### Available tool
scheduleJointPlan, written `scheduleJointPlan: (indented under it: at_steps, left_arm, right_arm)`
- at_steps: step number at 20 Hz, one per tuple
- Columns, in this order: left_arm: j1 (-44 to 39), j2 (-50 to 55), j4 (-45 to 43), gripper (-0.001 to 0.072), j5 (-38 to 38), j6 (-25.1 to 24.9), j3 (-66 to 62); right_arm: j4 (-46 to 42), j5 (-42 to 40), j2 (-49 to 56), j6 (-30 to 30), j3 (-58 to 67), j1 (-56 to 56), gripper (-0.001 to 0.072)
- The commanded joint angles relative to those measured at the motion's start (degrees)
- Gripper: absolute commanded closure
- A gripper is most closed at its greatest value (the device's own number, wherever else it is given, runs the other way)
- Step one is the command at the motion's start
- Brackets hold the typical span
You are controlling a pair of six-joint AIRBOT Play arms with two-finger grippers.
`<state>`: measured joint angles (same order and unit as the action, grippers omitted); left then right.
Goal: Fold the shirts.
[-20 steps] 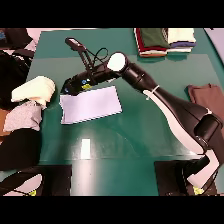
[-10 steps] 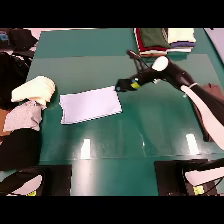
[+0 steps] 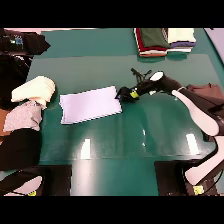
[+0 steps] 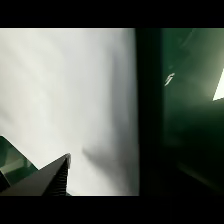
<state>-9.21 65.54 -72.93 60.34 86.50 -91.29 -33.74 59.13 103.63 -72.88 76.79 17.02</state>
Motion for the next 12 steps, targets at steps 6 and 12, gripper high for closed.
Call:
scheduleJointPlan:
  at_steps: [6,12]
  left_arm:
    - [-1.5,0.2,3.4,0.0684,0.6,-1.6,0.0]
    - [-12.8,0.5,2.5,0.0684,0.5,-3.0,0.0]
  right_arm:
    - [0.5,-0.6,10.4,2.9,17.2,9.7,0.0694]
    - [-5.1,2.1,1.2,2.1,21.3,-1.6,0.0695]
